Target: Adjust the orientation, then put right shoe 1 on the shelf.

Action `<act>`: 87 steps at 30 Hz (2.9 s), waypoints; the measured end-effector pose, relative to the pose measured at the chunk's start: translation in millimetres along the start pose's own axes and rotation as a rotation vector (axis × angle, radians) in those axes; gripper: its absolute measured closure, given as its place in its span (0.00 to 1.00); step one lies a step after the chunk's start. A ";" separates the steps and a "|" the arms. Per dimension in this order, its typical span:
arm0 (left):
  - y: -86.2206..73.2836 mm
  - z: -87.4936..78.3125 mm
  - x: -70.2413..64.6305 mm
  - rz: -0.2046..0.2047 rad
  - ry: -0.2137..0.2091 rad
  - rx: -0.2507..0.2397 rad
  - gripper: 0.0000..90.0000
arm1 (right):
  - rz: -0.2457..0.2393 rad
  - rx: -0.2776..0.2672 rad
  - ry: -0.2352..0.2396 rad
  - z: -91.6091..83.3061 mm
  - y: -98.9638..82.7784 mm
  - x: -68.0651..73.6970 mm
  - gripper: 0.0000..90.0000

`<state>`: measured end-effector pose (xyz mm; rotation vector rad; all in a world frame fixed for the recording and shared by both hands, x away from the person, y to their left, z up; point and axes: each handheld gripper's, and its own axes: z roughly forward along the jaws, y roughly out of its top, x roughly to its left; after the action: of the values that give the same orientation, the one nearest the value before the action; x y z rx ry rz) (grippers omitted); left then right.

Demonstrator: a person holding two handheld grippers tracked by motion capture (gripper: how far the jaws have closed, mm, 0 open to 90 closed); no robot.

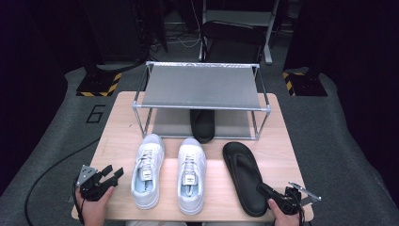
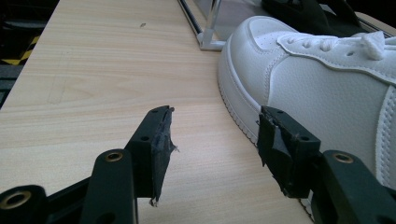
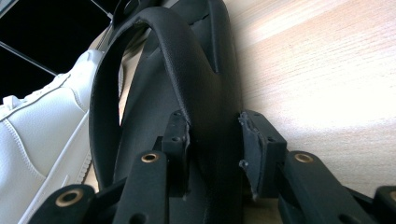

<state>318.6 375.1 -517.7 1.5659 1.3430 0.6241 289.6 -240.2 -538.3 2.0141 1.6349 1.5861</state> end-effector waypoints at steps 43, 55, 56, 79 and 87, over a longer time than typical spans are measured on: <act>-1.4 1.3 -0.3 -0.012 0.007 -0.007 0.50 | -0.010 -0.091 -0.012 17.8 25.5 21.8 0.72; -0.6 1.2 0.7 -0.004 0.000 0.005 0.50 | -0.021 -0.110 -0.037 38.0 46.6 30.1 0.72; -0.6 1.3 0.6 -0.004 0.000 0.004 0.50 | -0.023 -0.111 -0.041 40.4 49.1 31.1 0.71; -0.4 0.8 2.6 -0.005 -0.003 0.005 0.50 | 0.022 -0.146 -0.096 111.0 93.3 40.4 0.71; -1.5 0.5 4.2 -0.015 0.001 0.006 0.50 | 0.056 -0.141 -0.131 138.1 101.8 36.4 0.71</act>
<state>319.4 378.8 -520.1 1.5591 1.3574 0.6119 454.9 -186.9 -513.9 2.0597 1.3930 1.5056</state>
